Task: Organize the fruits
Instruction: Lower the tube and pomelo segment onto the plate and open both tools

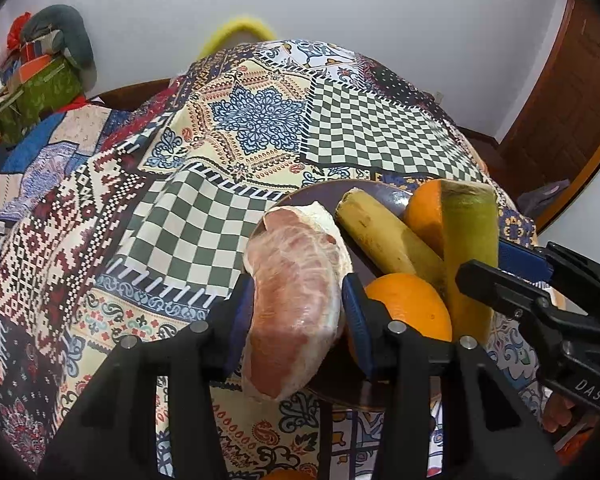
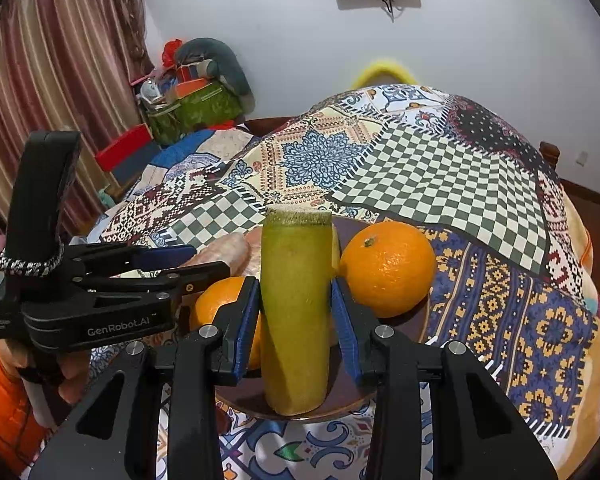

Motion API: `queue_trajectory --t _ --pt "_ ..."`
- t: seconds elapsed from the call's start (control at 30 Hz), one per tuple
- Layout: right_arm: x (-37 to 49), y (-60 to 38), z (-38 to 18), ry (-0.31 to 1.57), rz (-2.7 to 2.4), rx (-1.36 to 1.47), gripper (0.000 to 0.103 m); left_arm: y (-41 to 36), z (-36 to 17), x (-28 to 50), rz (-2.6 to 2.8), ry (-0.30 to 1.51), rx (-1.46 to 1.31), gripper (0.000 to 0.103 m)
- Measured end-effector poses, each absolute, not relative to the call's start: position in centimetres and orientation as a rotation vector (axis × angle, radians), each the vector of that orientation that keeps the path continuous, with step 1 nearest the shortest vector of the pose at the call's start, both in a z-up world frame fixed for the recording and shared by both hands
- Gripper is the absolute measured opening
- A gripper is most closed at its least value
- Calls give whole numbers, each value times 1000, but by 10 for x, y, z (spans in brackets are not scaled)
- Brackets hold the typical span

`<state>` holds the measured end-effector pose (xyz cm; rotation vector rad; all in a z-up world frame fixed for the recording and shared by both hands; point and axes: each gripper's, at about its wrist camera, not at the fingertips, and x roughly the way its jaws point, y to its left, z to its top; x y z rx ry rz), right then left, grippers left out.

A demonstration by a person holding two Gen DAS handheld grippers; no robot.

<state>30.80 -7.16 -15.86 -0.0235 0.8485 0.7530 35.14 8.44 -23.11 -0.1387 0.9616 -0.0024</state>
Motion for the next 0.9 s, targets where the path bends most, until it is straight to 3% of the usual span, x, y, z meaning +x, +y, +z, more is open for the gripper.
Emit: queue_trajectory --t 0.23,0.9 --pt "302 -71 -151 823 764 -38 41 79 -224 347 11 947 -89 49" --pt "255 -104 -100 754 703 -14 43 77 -149 273 27 816 -92 49"
